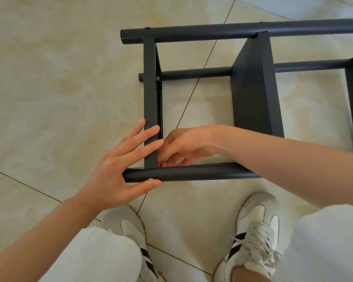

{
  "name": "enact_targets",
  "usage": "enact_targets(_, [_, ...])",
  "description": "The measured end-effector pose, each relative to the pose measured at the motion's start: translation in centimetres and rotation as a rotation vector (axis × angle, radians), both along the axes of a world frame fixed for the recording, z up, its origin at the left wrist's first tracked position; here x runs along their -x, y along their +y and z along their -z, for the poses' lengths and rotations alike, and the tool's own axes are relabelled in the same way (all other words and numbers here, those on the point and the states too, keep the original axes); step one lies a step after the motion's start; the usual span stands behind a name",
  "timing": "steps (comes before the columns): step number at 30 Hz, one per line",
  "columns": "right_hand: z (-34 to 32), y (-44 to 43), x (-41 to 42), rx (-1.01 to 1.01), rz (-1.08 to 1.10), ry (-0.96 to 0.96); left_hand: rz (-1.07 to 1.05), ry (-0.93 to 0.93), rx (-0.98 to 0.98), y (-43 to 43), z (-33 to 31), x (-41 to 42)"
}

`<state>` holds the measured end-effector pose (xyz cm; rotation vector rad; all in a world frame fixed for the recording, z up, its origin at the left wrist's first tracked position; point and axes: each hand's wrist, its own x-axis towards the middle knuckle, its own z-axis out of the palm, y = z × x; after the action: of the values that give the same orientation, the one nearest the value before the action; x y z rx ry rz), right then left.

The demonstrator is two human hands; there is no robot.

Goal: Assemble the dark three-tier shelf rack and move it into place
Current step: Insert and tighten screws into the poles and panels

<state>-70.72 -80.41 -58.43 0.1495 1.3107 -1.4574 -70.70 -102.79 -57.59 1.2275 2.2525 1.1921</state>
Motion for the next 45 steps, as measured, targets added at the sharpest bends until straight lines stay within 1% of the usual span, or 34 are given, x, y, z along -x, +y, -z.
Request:
enact_targets(3, [0.2, -0.7, -0.1, -0.029, -0.012, 0.015, 0.0, 0.001, 0.003, 0.0, 0.0, 0.0])
enact_targets(8, [-0.5, -0.3, 0.1, -0.017, -0.025, 0.044, -0.002, 0.005, 0.012, 0.0, -0.1, -0.1])
enact_targets(15, [-1.0, -0.4, 0.3, -0.116, -0.065, 0.081, -0.002, 0.02, 0.015, 0.0, -0.1, -0.1])
enact_targets(21, [-1.4, -0.5, 0.4, -0.102, -0.035, 0.073, -0.002, 0.017, 0.011, 0.1, -0.1, -0.1])
enact_targets(28, [-1.4, -0.7, 0.9, -0.203, -0.092, 0.114, -0.002, 0.037, 0.013, 0.1, -0.1, 0.0])
enact_targets(30, [-1.5, -0.5, 0.9, -0.192, -0.089, 0.083, -0.003, 0.036, 0.013, 0.1, -0.1, 0.0])
enact_targets(34, [-1.2, -0.1, 0.7, -0.106, -0.062, 0.01, -0.006, 0.031, 0.011, 0.1, -0.1, -0.1])
enact_targets(45, [-1.1, -0.1, 0.8, -0.083, -0.063, 0.008, -0.007, 0.033, 0.024, 0.2, -0.3, -0.1])
